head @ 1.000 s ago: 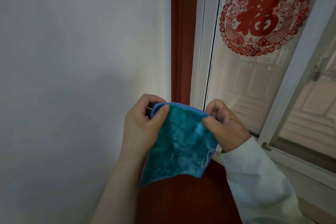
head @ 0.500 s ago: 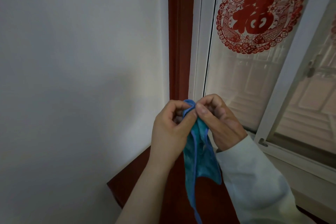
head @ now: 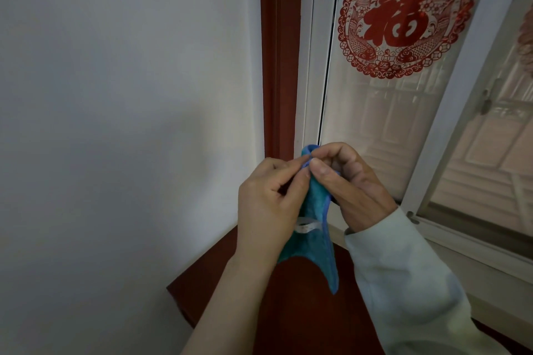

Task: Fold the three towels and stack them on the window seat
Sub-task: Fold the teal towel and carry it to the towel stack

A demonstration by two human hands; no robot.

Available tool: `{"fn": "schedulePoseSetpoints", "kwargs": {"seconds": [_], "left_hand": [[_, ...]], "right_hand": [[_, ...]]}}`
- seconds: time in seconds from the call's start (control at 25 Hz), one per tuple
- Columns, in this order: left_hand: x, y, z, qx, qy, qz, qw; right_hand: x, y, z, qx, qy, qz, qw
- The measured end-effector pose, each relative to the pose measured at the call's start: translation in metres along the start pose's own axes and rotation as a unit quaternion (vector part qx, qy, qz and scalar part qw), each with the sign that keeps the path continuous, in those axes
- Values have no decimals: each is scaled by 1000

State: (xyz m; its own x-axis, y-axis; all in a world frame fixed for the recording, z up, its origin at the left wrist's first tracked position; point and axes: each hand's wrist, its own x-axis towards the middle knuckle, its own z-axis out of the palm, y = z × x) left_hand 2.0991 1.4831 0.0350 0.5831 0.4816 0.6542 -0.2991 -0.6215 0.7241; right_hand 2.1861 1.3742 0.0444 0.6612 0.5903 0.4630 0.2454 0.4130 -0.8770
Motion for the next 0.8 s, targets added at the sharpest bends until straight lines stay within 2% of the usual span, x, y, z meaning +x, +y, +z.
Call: {"fn": "schedulePoseSetpoints", "kwargs": {"seconds": [0.28, 0.52, 0.64, 0.72, 0.8], "left_hand": [[-2, 5, -1, -133, -7, -47, 990], [1, -1, -8, -134, -113, -49, 983], [5, -9, -15, -100, -106, -16, 989], [9, -15, -16, -112, -90, -55, 988], [13, -19, -15, -190, -135, -141, 962]], "right_hand": [[3, 4, -1, 21, 18, -1, 1000], [0, 3, 2, 2, 16, -21, 1000], [0, 0, 2, -30, 26, -10, 999], [0, -4, 2, -35, 26, 4, 999], [0, -8, 2, -24, 26, 9, 999]]}}
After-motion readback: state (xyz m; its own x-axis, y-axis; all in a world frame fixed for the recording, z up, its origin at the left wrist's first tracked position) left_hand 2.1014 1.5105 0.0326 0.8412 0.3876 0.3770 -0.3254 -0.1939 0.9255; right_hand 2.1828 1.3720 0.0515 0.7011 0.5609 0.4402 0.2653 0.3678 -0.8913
